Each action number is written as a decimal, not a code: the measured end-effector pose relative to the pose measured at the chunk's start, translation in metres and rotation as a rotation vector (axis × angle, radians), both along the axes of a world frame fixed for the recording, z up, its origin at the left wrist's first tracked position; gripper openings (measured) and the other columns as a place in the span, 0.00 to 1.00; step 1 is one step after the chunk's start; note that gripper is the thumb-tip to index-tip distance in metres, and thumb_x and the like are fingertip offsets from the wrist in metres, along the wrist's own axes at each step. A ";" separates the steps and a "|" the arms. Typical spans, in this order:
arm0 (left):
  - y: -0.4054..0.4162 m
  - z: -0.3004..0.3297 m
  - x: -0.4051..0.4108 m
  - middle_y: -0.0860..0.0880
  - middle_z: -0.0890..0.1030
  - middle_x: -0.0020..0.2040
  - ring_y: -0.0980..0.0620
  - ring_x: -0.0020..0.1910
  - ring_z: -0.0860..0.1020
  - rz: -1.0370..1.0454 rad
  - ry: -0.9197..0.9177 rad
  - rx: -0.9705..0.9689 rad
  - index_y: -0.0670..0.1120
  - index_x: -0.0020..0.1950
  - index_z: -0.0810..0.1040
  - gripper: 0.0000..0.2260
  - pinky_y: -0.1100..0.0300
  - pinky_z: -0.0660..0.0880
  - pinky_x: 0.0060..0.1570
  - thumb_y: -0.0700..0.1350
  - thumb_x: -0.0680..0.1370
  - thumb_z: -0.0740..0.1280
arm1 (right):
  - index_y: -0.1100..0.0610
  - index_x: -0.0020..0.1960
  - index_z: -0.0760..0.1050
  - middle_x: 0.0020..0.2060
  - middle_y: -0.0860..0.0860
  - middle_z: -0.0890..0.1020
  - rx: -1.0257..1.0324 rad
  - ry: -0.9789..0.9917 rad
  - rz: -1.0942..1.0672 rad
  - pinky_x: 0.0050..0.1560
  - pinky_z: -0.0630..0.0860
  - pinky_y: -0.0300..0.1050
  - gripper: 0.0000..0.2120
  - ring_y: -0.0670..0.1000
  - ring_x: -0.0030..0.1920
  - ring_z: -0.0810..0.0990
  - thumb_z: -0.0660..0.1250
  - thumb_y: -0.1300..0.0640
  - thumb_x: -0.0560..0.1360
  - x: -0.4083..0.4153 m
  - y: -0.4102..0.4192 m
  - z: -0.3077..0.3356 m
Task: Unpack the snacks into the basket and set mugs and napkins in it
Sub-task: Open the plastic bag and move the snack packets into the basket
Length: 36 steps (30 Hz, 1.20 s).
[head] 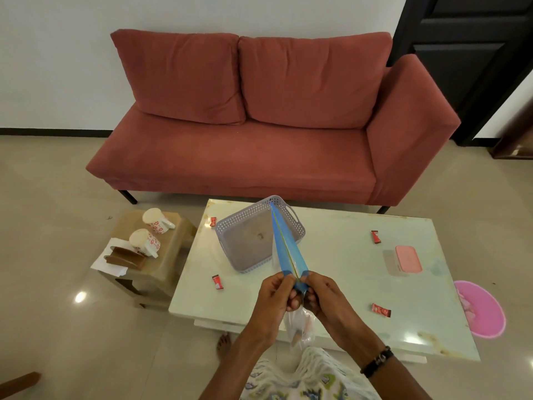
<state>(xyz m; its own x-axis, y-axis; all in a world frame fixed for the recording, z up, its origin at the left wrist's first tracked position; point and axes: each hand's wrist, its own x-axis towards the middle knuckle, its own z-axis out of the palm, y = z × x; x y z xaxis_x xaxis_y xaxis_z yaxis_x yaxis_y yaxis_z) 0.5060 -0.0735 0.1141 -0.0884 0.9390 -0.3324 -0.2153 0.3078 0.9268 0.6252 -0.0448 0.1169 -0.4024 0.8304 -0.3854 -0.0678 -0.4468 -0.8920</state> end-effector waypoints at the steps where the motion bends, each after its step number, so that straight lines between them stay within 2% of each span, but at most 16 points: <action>1: -0.001 0.000 0.000 0.54 0.66 0.24 0.58 0.24 0.65 0.001 0.006 0.009 0.44 0.33 0.69 0.17 0.68 0.64 0.27 0.37 0.81 0.55 | 0.58 0.35 0.66 0.26 0.50 0.63 -0.004 0.004 -0.011 0.34 0.62 0.41 0.14 0.46 0.28 0.60 0.55 0.61 0.80 -0.001 -0.001 -0.001; 4: -0.002 0.002 0.000 0.54 0.66 0.24 0.58 0.24 0.64 0.026 -0.003 0.032 0.44 0.32 0.66 0.17 0.68 0.64 0.27 0.36 0.81 0.54 | 0.57 0.35 0.65 0.27 0.52 0.61 -0.030 0.029 -0.070 0.35 0.62 0.41 0.13 0.47 0.29 0.59 0.56 0.59 0.79 -0.004 -0.003 -0.004; 7: -0.001 0.006 0.002 0.52 0.65 0.25 0.58 0.24 0.63 0.072 -0.048 0.044 0.44 0.32 0.64 0.17 0.68 0.65 0.27 0.37 0.81 0.54 | 0.54 0.32 0.63 0.25 0.47 0.60 -0.107 0.096 -0.148 0.37 0.62 0.42 0.17 0.45 0.27 0.58 0.55 0.60 0.80 -0.006 -0.005 -0.001; 10: 0.005 0.010 0.004 0.52 0.65 0.25 0.57 0.24 0.63 0.108 -0.087 0.056 0.45 0.33 0.64 0.16 0.67 0.63 0.28 0.37 0.81 0.54 | 0.52 0.31 0.63 0.25 0.46 0.61 -0.127 0.130 -0.179 0.34 0.62 0.39 0.18 0.45 0.27 0.58 0.55 0.61 0.80 -0.007 0.002 0.006; 13: 0.009 0.009 -0.003 0.52 0.63 0.25 0.57 0.23 0.61 0.015 -0.028 0.079 0.46 0.30 0.66 0.19 0.67 0.60 0.26 0.35 0.81 0.53 | 0.55 0.32 0.64 0.25 0.48 0.63 -0.006 -0.046 0.042 0.31 0.59 0.39 0.16 0.46 0.27 0.59 0.56 0.62 0.78 0.002 0.018 0.012; 16: 0.008 0.007 -0.012 0.52 0.63 0.25 0.57 0.23 0.61 -0.124 0.043 0.056 0.47 0.30 0.69 0.21 0.67 0.59 0.25 0.35 0.81 0.53 | 0.56 0.32 0.67 0.25 0.48 0.69 0.141 -0.275 0.285 0.30 0.62 0.36 0.16 0.46 0.27 0.64 0.57 0.59 0.79 0.008 0.033 0.016; 18: 0.007 0.007 -0.016 0.53 0.65 0.25 0.57 0.22 0.63 -0.171 0.066 0.031 0.45 0.32 0.66 0.18 0.68 0.59 0.25 0.36 0.81 0.53 | 0.54 0.32 0.67 0.25 0.45 0.71 0.190 -0.334 0.323 0.30 0.65 0.34 0.17 0.44 0.27 0.67 0.59 0.56 0.79 0.003 0.042 0.018; 22: 0.008 0.015 -0.024 0.54 0.66 0.23 0.56 0.22 0.64 -0.180 0.095 -0.049 0.44 0.30 0.66 0.17 0.66 0.58 0.24 0.35 0.79 0.55 | 0.56 0.32 0.68 0.25 0.43 0.71 0.272 -0.329 0.335 0.32 0.66 0.31 0.16 0.42 0.27 0.67 0.59 0.60 0.79 -0.003 0.049 0.016; 25: 0.014 0.021 -0.029 0.53 0.68 0.23 0.55 0.22 0.67 -0.190 0.174 -0.063 0.42 0.33 0.68 0.14 0.65 0.62 0.24 0.37 0.79 0.57 | 0.64 0.37 0.71 0.29 0.51 0.72 0.329 -0.312 0.358 0.33 0.67 0.32 0.14 0.44 0.30 0.68 0.58 0.59 0.80 -0.001 0.042 0.013; 28: 0.023 0.022 -0.031 0.51 0.70 0.25 0.54 0.23 0.69 -0.219 0.257 -0.034 0.43 0.33 0.69 0.15 0.63 0.65 0.25 0.39 0.80 0.57 | 0.66 0.43 0.74 0.37 0.64 0.77 0.395 -0.310 0.415 0.35 0.67 0.38 0.17 0.49 0.34 0.71 0.57 0.53 0.79 0.001 0.037 0.010; 29: 0.025 0.022 -0.032 0.50 0.70 0.25 0.54 0.23 0.69 -0.227 0.276 -0.027 0.43 0.33 0.69 0.15 0.63 0.65 0.25 0.39 0.80 0.57 | 0.67 0.43 0.74 0.38 0.66 0.78 0.405 -0.309 0.410 0.36 0.68 0.39 0.18 0.50 0.34 0.71 0.57 0.52 0.77 0.001 0.036 0.008; 31: 0.026 0.021 -0.032 0.51 0.69 0.25 0.54 0.23 0.67 -0.213 0.285 -0.020 0.44 0.33 0.69 0.14 0.63 0.64 0.25 0.39 0.80 0.58 | 0.69 0.40 0.72 0.32 0.62 0.75 0.385 -0.304 0.318 0.34 0.67 0.38 0.17 0.48 0.32 0.70 0.58 0.54 0.76 0.002 0.034 0.007; 33: 0.024 0.018 -0.032 0.51 0.67 0.24 0.54 0.23 0.65 -0.161 0.269 -0.015 0.44 0.32 0.68 0.15 0.64 0.62 0.24 0.37 0.78 0.59 | 0.66 0.34 0.67 0.27 0.54 0.69 0.380 -0.313 0.189 0.32 0.64 0.38 0.14 0.47 0.29 0.65 0.58 0.58 0.74 0.004 0.032 0.006; 36: 0.020 0.015 -0.032 0.52 0.64 0.24 0.56 0.23 0.64 -0.121 0.257 -0.020 0.45 0.31 0.65 0.15 0.66 0.61 0.23 0.35 0.77 0.58 | 0.61 0.29 0.64 0.24 0.50 0.67 0.389 -0.437 0.088 0.32 0.62 0.42 0.13 0.47 0.28 0.64 0.59 0.57 0.70 0.014 0.036 0.008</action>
